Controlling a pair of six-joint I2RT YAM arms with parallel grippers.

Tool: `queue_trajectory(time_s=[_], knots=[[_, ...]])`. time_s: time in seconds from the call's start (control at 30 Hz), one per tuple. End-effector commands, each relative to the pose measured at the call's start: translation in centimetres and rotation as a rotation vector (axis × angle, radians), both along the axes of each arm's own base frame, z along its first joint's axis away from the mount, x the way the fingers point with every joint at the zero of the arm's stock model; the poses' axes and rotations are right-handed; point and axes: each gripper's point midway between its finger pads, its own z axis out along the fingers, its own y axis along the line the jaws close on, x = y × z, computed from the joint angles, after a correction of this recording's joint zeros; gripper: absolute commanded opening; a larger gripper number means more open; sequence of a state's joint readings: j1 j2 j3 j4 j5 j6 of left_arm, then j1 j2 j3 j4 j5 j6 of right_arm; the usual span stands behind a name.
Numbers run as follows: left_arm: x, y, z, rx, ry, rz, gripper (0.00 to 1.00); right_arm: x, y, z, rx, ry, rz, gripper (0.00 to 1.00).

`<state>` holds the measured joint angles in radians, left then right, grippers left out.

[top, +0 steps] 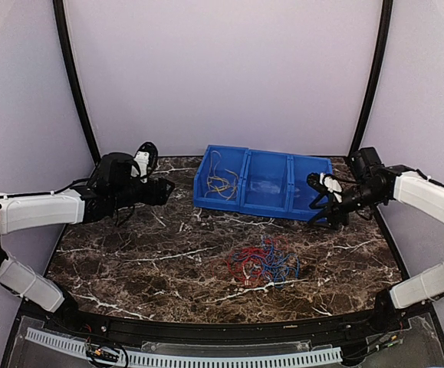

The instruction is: Untangle the cables

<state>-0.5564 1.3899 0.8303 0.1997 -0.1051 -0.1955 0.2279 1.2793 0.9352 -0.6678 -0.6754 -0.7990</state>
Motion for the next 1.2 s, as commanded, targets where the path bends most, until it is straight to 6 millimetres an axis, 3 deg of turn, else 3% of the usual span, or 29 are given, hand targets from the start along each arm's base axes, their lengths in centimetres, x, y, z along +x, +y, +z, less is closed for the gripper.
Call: queue_trajectory(time_s=[0.0, 0.23, 0.4, 0.53, 0.8, 0.9, 1.0, 1.13, 1.17], knots=[[-3.5, -5.1, 1.5, -0.135, 0.032, -0.309, 0.71, -2.2, 2.6, -0.1, -0.055, -0.035, 0.171, 0.59], [-7.3, -9.3, 0.5, -0.203, 0.075, -0.474, 0.61, -5.2, 5.5, -4.7, -0.234, -0.013, 0.325, 0.34], [-7.9, -10.3, 0.1, -0.238, 0.106, -0.459, 0.62, -6.3, 6.8, -6.3, -0.293, -0.040, 0.398, 0.36], [-8.4, -10.8, 0.1, -0.279, 0.139, -0.471, 0.64, -6.8, 6.6, -8.2, -0.360, -0.009, 0.431, 0.36], [-8.1, -11.3, 0.9, -0.255, 0.129, -0.494, 0.65, -7.0, 6.4, -9.8, -0.427, 0.014, 0.458, 0.34], [-7.8, -11.4, 0.7, -0.252, 0.125, -0.489, 0.65, -7.0, 6.5, -10.1, -0.442, 0.011, 0.465, 0.22], [-7.8, -11.7, 0.6, -0.269, 0.127, -0.495, 0.65, -7.1, 6.9, -9.9, -0.436, 0.020, 0.467, 0.00], [-8.7, -12.6, 0.7, -0.289, 0.076, -0.545, 0.65, -7.2, 8.0, -7.2, -0.363, 0.010, 0.462, 0.00], [-8.8, -12.9, 1.7, -0.307, 0.026, -0.564, 0.66, -7.3, 8.4, -6.0, -0.332, 0.004, 0.463, 0.00]])
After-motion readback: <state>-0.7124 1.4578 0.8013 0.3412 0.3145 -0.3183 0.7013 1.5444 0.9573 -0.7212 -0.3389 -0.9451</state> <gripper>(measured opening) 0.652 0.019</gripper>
